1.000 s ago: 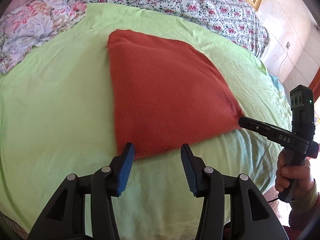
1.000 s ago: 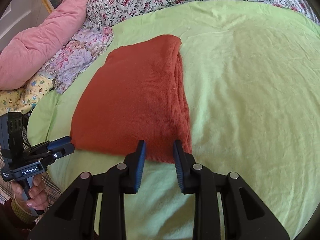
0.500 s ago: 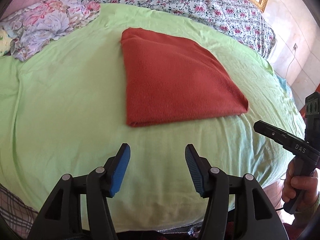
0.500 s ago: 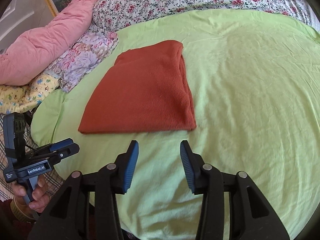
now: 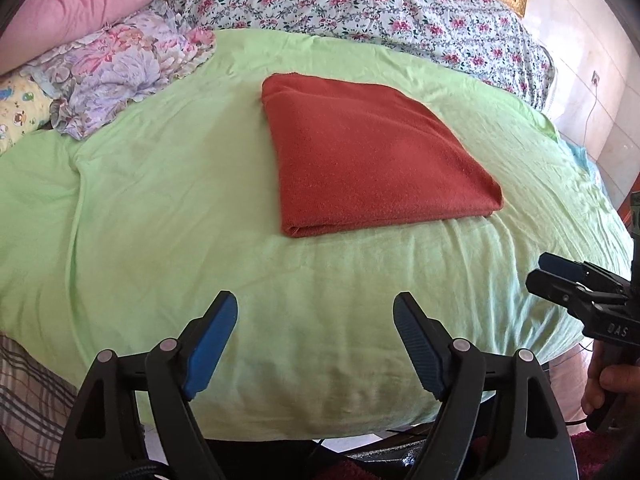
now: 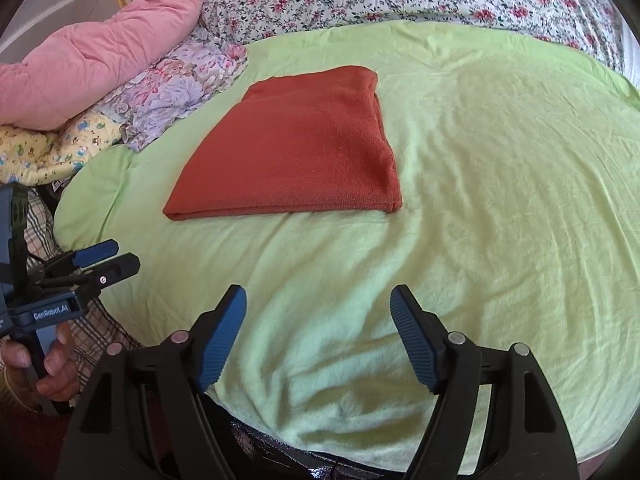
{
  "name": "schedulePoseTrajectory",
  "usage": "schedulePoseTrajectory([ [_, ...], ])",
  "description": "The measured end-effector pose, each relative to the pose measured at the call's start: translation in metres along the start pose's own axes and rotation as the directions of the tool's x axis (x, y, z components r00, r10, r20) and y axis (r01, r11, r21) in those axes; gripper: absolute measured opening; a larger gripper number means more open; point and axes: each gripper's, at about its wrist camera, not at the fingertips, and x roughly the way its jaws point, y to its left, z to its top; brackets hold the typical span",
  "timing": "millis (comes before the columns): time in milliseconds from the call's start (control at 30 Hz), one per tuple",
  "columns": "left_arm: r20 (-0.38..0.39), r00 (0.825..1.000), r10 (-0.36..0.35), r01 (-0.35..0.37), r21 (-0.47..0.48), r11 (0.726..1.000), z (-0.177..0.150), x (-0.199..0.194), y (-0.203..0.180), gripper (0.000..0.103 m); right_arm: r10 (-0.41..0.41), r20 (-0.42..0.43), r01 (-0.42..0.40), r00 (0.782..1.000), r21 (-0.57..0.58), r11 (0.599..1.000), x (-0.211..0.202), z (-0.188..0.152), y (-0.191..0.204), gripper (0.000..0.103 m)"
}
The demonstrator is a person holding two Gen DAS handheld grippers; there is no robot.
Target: Fold small clothes
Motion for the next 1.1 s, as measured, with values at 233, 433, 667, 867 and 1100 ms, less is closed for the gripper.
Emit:
schedulePoseTrajectory([
  [233, 0.009, 0.999, 0.035, -0.035, 0.029, 0.999, 0.005, -0.001, 0.002, 0.083, -0.017, 0.012, 0.018, 1.000, -0.088, 0.996, -0.011, -0.007, 0.019, 0.085],
  [433, 0.078, 0.996, 0.050, -0.053, 0.039, 0.998, 0.020, -0.013, 0.000, 0.086, -0.021, 0.032, 0.025, 0.999, -0.111, 0.994, -0.011, 0.003, 0.030, 0.088],
  [667, 0.076, 0.993, 0.086, -0.089, 0.047, 0.995, 0.029, -0.007, -0.007, 0.090, -0.027, 0.039, 0.031, 0.999, -0.109, 0.994, -0.004, 0.017, 0.028, 0.093],
  [867, 0.002, 0.996, 0.091, -0.091, 0.061, 0.994, 0.020, 0.014, -0.008, 0.090, -0.027, 0.013, 0.028, 1.000, -0.078, 0.997, 0.007, 0.022, 0.022, 0.094],
  [1100, -0.012, 0.991, 0.132, -0.131, 0.067, 0.989, 0.032, 0.027, -0.004, 0.090, -0.029, -0.025, 0.027, 0.999, -0.073, 0.997, 0.023, 0.029, 0.019, 0.094],
])
